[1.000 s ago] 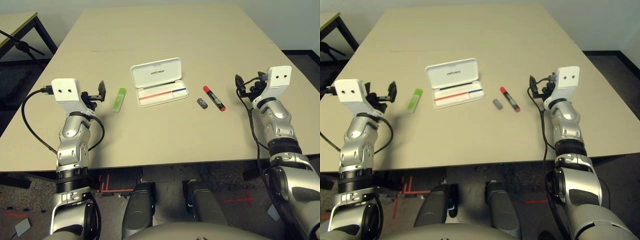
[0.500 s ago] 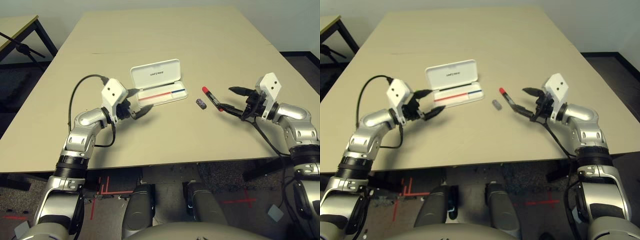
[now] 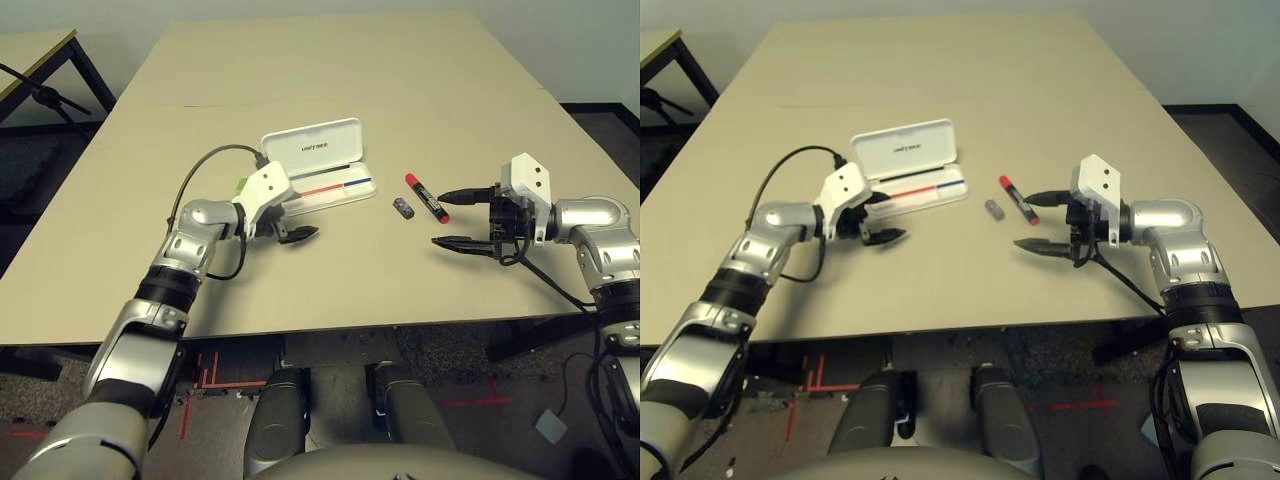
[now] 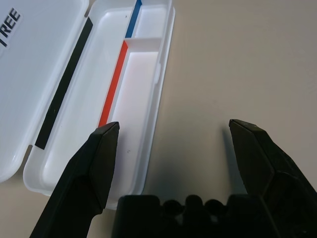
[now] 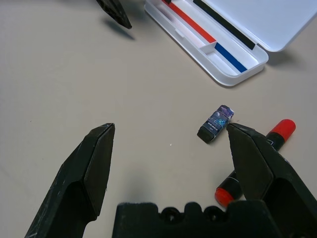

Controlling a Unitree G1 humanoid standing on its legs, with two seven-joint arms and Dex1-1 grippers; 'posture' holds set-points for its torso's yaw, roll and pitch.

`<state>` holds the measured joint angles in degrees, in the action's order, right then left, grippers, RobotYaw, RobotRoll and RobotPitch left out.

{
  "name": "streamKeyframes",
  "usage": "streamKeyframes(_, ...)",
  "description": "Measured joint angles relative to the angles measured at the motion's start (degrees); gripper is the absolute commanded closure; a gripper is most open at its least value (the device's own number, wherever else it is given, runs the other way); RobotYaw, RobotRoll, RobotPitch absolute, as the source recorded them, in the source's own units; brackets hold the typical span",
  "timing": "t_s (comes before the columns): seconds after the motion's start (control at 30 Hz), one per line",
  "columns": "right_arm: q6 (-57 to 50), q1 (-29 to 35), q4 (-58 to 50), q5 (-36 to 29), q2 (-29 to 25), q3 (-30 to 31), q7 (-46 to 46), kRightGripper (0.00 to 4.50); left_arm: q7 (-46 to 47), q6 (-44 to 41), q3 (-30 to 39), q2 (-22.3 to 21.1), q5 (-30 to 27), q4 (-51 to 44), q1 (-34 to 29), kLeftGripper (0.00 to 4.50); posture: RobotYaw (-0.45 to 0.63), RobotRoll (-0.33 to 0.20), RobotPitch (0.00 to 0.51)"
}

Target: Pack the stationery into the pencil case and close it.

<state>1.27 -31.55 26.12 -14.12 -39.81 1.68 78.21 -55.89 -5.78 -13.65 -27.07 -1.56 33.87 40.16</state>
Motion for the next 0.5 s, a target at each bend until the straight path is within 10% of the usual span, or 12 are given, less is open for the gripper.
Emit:
streamKeyframes(0.17,0.32,-0.01,0.21,0.23,0.0,-0.02,-0.05,0.0,-1.16,-2.5,-0.93,0.98,1.44,3.53,1.84,0.65,-0.05,0.0,0.11)
streamKeyframes(0.5,0.84,-0.17,0.41,0.21,0.05,-0.03,-0.41,0.0,-0.07,-5.88,-0.92,2.1,3.96,8.92,6.45,4.47,-0.06,0.0,0.118)
